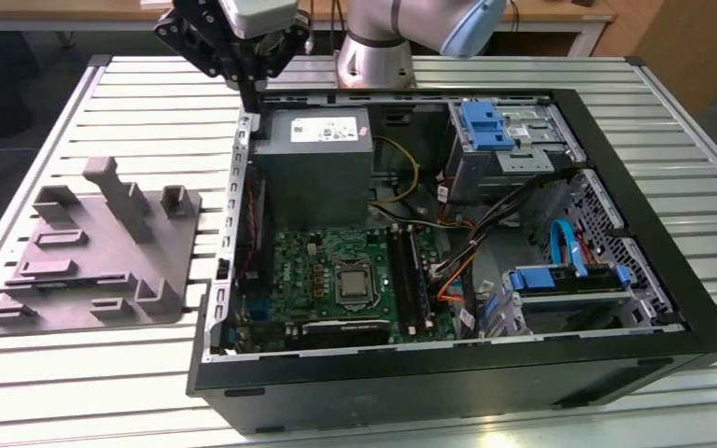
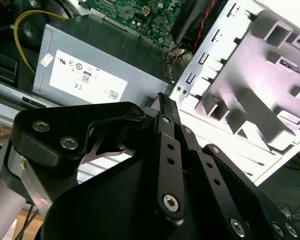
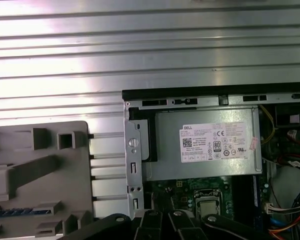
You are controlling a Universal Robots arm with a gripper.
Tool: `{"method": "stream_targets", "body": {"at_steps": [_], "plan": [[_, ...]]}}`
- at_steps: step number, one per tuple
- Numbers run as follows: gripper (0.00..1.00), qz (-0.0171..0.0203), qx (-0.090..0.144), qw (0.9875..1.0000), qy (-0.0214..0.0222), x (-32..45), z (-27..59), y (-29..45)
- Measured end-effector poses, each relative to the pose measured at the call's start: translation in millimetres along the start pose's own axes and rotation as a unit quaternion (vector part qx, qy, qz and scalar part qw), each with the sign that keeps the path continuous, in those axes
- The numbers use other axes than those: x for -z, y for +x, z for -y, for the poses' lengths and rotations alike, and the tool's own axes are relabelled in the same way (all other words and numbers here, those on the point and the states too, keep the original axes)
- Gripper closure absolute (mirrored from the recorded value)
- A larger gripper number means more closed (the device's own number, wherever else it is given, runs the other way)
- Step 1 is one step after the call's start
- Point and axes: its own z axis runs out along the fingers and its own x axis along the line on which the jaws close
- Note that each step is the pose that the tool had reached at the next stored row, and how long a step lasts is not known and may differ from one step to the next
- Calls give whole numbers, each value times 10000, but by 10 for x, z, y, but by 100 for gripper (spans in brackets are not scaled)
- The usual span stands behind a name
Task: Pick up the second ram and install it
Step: 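Reach for the second ram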
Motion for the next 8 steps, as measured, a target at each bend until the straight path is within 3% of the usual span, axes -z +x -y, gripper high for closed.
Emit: {"method": "stream_targets", "body": {"at_steps": [8], "plan": [[90, 0, 0, 10000, -1, -4, 6, 71]]}}
